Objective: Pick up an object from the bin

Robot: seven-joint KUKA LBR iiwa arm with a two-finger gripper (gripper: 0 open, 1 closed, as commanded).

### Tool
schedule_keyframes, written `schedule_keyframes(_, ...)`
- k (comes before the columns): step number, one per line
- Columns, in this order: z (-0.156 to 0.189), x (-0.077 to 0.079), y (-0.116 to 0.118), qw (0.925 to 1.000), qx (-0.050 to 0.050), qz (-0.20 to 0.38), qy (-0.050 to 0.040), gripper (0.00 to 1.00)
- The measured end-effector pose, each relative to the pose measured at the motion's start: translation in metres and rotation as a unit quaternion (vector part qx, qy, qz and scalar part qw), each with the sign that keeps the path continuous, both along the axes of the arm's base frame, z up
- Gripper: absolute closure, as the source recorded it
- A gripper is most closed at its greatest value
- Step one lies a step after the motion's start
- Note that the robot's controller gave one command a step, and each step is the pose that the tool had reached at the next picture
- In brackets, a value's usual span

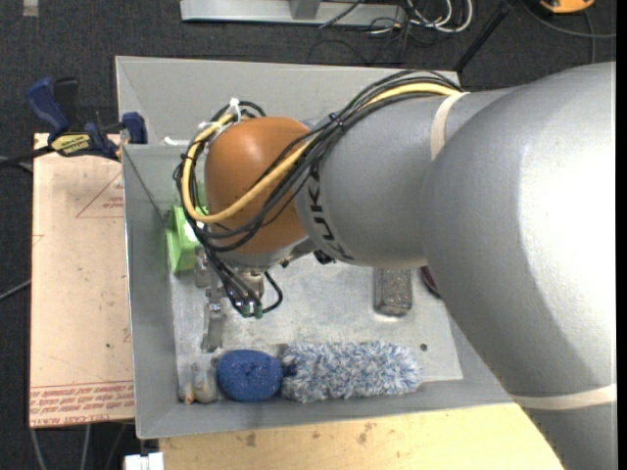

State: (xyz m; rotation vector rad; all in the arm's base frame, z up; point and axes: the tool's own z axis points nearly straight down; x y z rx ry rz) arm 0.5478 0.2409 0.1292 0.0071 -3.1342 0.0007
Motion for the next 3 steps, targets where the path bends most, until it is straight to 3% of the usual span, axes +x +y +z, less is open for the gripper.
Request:
schedule_keyframes(1, 0.005, 0.002, -0.001, 1.0, 0.001, -0.002, -0.0036, 0.0)
schedule_keyframes(2, -0.053, -0.035, -0.076, 0.9983, 0.002, 0.059, -0.0064, 1.0)
schedule_keyframes(3, -0.054, -0.035, -0.077, 0.9983, 0.002, 0.058, -0.0079, 0.0)
